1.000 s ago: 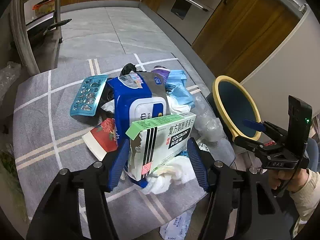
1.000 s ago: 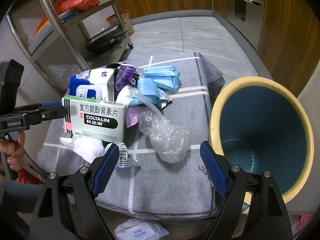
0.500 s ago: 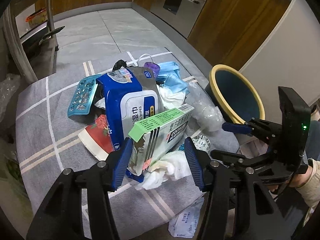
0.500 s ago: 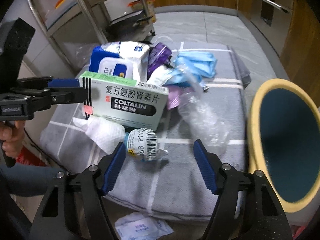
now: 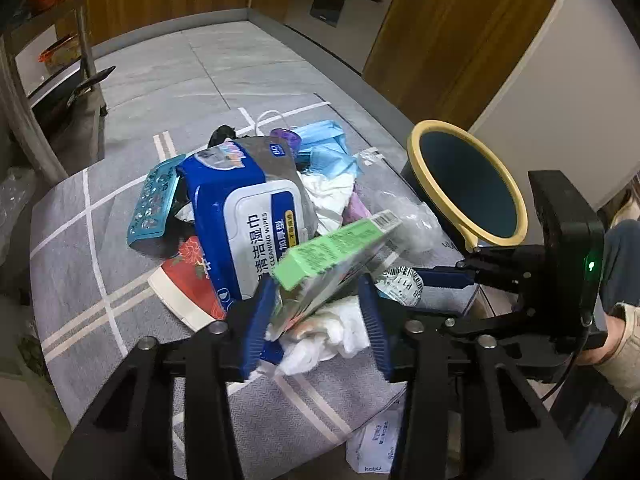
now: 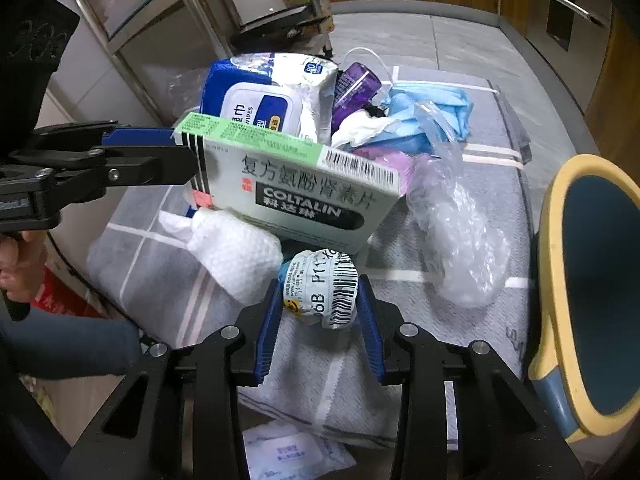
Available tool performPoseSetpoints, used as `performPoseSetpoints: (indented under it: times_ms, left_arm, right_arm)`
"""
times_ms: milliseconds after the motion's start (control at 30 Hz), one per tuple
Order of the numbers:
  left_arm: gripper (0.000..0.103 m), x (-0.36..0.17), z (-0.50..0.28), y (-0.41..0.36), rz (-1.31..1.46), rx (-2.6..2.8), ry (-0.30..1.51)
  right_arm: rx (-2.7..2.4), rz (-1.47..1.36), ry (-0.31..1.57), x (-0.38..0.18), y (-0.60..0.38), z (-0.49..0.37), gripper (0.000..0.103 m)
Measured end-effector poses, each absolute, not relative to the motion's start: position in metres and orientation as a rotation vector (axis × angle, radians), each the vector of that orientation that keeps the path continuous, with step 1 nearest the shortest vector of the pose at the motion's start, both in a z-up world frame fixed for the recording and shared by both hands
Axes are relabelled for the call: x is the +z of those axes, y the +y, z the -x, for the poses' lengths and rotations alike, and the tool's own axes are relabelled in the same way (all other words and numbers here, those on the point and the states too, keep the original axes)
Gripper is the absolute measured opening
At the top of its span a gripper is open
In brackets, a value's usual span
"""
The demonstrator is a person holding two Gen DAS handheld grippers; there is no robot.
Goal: Collect trash
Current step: 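Carry tissue and ball to the teal bin and open both tools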
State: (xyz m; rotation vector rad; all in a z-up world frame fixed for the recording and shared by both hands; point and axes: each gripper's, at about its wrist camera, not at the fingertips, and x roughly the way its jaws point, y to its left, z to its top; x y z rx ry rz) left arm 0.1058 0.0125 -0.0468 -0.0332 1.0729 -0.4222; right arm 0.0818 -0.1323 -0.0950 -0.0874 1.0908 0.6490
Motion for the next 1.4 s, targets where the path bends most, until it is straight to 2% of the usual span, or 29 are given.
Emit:
performPoseSetpoints:
  times_ms: [333,700,967,1000,1067,1400]
  left_arm:
    - [0.037,-0.045,-0.1,0.003,-0.051,-0.465,1.074]
    - [0.039,-0.039,-0.103,-0.01,-0.321,-0.421,1.02]
    - [0.041,-0.028,-0.106,-0.008,-0.295,-0.414,1.011]
    - [0.045,-0.028,-0.101,-0.01,-0.297,-0.428,1.01]
    - [0.05,-0.033,-0.09,-0.017,-0.304,-0.457,1.017]
    - [0.05,-0.099,-0.057,-0.067,-0.424,-0.561,1.152]
  right_arm:
    - [0.642,0.048,1.087,-0.091,-0.147,-0.081,0.039]
    - [0.632,0.017,1.096,-0.092,-0.15,-0.083,0.039]
    - [0.619,-0.014,1.066,-0.082,-0.164,-0.079,0.039]
    - [0.616,-0.02,1.063,-0.081,-0.166,-0.079,0.039]
    - [0.61,-0.029,1.06,-0.08,-0.17,-0.079,0.039]
    - [0.615,-0.033,1.054,-0.078,-0.172,-0.078,0.039]
